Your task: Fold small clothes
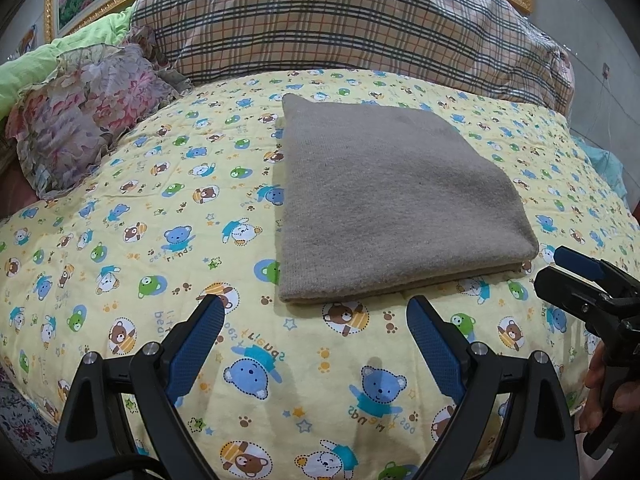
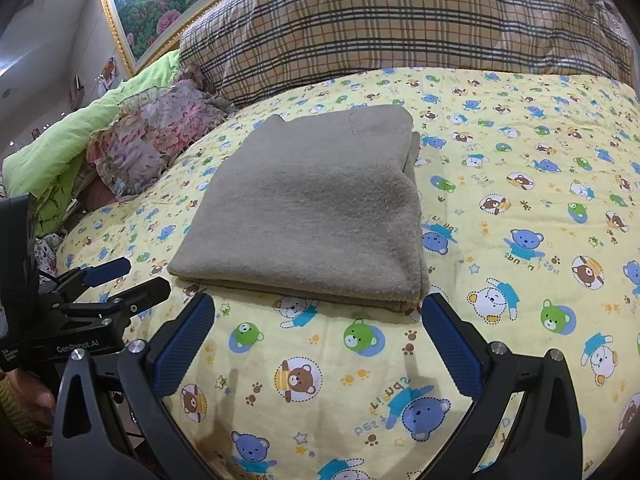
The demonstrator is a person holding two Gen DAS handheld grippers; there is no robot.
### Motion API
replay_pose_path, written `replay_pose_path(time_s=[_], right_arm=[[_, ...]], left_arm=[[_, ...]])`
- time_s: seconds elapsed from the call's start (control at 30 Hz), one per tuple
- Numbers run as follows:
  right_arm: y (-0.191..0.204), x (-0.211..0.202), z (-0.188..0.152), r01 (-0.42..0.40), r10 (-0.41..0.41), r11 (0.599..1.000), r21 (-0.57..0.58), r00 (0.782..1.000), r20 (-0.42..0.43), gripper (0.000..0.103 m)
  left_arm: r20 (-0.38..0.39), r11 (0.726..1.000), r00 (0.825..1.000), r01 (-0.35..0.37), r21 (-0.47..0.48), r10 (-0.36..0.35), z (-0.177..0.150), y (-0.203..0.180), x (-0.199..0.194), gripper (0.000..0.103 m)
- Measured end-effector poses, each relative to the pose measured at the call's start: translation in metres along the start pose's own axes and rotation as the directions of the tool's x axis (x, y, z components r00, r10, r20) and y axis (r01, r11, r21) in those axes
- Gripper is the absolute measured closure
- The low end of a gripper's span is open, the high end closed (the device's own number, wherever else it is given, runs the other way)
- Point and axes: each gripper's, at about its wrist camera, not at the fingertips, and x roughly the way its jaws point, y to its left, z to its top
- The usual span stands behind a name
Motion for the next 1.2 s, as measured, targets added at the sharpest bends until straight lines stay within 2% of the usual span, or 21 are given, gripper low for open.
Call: replay_pose_path(time_s=[0.77, 1.2], right_arm=[[-0.002, 0.0, 0.007, -0.007, 0.007, 1.0, -0.009, 1.0, -0.004, 0.0], [-0.009, 0.003, 0.015, -0.02, 0.02, 1.0, 0.002, 1.0, -0.01, 0.0]], left_arm=[[-0.006, 1.0, 1.0, -0.002, 0.01, 0.002, 0.008, 0.002, 0.003, 0.01], [-0.04, 0.999, 0.999, -0.009, 0.031, 0.01, 0.017, 0.001, 0.012, 0.01]])
